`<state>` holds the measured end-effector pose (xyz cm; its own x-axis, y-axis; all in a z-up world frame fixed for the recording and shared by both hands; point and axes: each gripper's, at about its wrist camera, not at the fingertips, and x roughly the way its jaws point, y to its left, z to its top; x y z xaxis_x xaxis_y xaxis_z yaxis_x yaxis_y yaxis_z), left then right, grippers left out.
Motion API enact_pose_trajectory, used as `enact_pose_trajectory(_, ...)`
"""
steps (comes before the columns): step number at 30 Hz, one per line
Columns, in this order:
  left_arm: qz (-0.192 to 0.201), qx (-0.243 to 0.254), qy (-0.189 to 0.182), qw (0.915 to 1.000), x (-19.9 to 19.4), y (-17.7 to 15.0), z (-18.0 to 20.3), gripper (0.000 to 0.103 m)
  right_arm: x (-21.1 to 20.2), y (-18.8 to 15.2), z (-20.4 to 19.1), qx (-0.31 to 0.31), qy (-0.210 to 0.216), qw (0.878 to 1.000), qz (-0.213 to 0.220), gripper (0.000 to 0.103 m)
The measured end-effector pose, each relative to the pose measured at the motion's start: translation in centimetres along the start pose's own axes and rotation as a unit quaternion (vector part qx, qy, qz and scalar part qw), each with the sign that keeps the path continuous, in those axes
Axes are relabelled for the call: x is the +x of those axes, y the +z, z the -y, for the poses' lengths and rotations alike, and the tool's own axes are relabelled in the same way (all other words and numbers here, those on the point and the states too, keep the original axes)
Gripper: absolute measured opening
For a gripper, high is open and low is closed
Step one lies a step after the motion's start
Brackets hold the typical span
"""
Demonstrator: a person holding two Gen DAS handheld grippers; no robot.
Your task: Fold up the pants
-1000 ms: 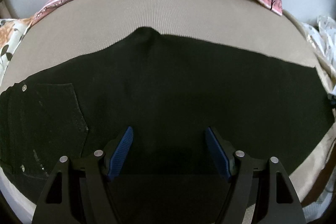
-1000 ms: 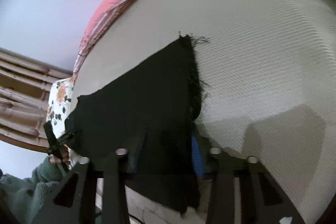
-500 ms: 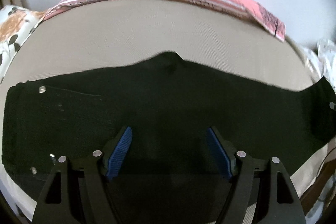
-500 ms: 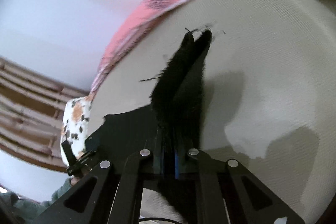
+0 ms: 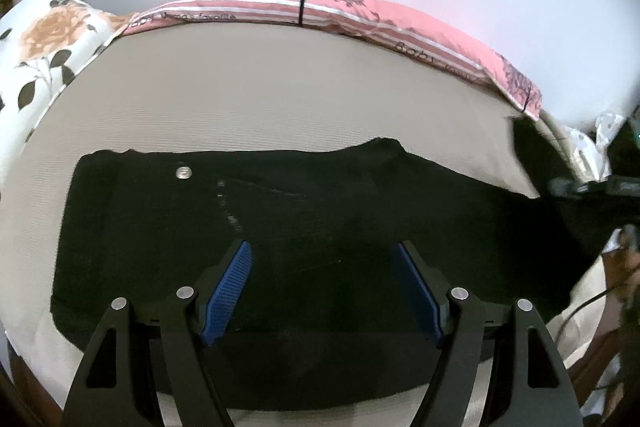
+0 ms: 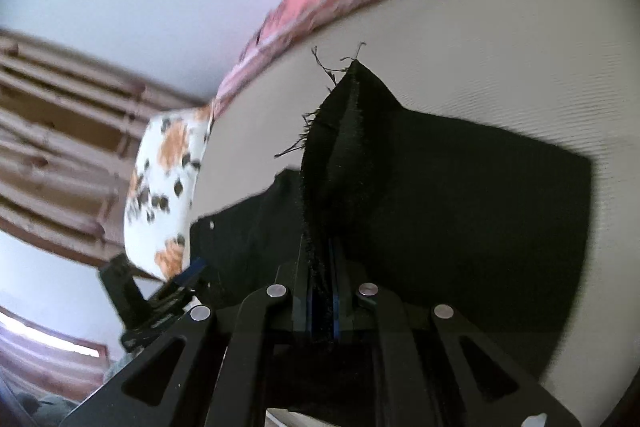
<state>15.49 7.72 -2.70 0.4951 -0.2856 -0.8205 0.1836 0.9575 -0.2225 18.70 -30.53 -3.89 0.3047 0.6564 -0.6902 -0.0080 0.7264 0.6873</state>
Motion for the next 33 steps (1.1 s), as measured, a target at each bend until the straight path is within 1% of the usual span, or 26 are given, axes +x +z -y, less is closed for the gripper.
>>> enact_pose_trajectory(1, 0.000, -0.003, -0.003, 1.0000, -0.2, 0.0, -0.4, 0.074, 2.0, -0.3, -0.9, -0.012, -0.007, 1.000, -0.018, 0.008)
enact_pose_trajectory(4, 0.003, -0.008, -0.013, 0.9999, -0.9, 0.0, -1.6, 0.074, 5.9, -1.1, -2.8, -0.039, -0.022, 0.998, -0.054, 0.008)
enact_pose_trajectory(7, 0.005, -0.008, -0.017, 0.9998, -1.4, 0.1, -2.2, 0.074, 9.4, -2.2, -4.4, -0.078, -0.075, 0.991, -0.084, 0.008)
enact_pose_trajectory(9, 0.004, -0.007, -0.022, 0.9997, -1.6, 0.3, -2.5, 0.074, 10.6, -2.7, -5.0, -0.092, -0.093, 0.987, -0.094, 0.008)
enact_pose_trajectory(10, 0.005, -0.008, -0.028, 0.9996, -1.7, 0.4, -2.6, 0.074, 11.2, -2.9, -5.3, -0.105, -0.111, 0.983, -0.101, 0.009)
enact_pose_trajectory(12, 0.004, -0.007, -0.036, 0.9993, -1.7, 0.6, -2.4, 0.074, 11.9, -3.0, -5.4, -0.107, -0.112, 0.982, -0.111, 0.015)
enact_pose_trajectory(13, 0.003, -0.006, -0.040, 0.9992, -1.7, 0.8, -2.3, 0.074, 11.8, -3.0, -5.5, -0.102, -0.105, 0.983, -0.111, 0.022)
enact_pose_trajectory(14, 0.002, -0.004, -0.045, 0.9990, -1.7, 0.9, -2.2, 0.074, 11.6, -2.9, -5.7, -0.097, -0.094, 0.984, -0.116, 0.036)
enact_pose_trajectory(15, 0.000, -0.003, -0.049, 0.9988, -1.6, 1.1, -2.1, 0.074, 11.1, -2.8, -5.6, -0.094, -0.086, 0.985, -0.114, 0.043)
enact_pose_trajectory(16, -0.004, -0.002, -0.054, 0.9985, -1.5, 1.3, -1.8, 0.074, 10.2, -2.8, -5.9, -0.091, -0.082, 0.987, -0.099, 0.049)
enact_pose_trajectory(18, -0.014, 0.000, -0.072, 0.9973, -1.2, 1.3, -1.3, 0.074, 8.9, -2.9, -6.1, -0.088, -0.079, 0.989, -0.084, 0.049)
enact_pose_trajectory(22, -0.045, -0.008, -0.124, 0.9913, -0.4, 1.2, -0.2, 0.074, 4.0, -3.4, -4.7, -0.066, -0.083, 0.994, -0.041, 0.050)
enact_pose_trajectory(25, -0.086, -0.030, -0.171, 0.9810, 1.2, 0.9, 0.6, 0.073, 1.1, -4.2, -2.6, -0.028, -0.088, 0.996, -0.012, 0.053)
enact_pose_trajectory(27, -0.115, -0.053, -0.188, 0.9740, 2.5, 0.8, 0.9, 0.072, -0.5, -4.8, -1.3, -0.007, -0.085, 0.996, 0.003, 0.053)
enact_pose_trajectory(28, -0.132, -0.066, -0.198, 0.9691, 3.2, 0.6, 1.0, 0.068, -1.3, -5.2, -0.4, 0.006, -0.085, 0.996, 0.012, 0.053)
enact_pose_trajectory(29, -0.152, -0.084, -0.216, 0.9609, 4.1, 0.5, 1.0, 0.065, -1.9, -5.5, 0.3, 0.016, -0.086, 0.996, 0.017, 0.053)
enact_pose_trajectory(31, -0.173, -0.107, -0.226, 0.9528, 5.0, 0.1, 1.2, 0.057, -2.6, -6.0, 1.3, 0.030, -0.085, 0.996, 0.026, 0.053)
enact_pose_trajectory(32, -0.181, -0.114, -0.227, 0.9501, 5.5, 0.0, 1.3, 0.054, -2.9, -6.2, 1.8, 0.039, -0.082, 0.995, 0.030, 0.053)
enact_pose_trajectory(33, -0.187, -0.118, -0.224, 0.9492, 5.9, -0.1, 1.4, 0.053, -3.1, -6.4, 2.3, 0.046, -0.078, 0.995, 0.033, 0.053)
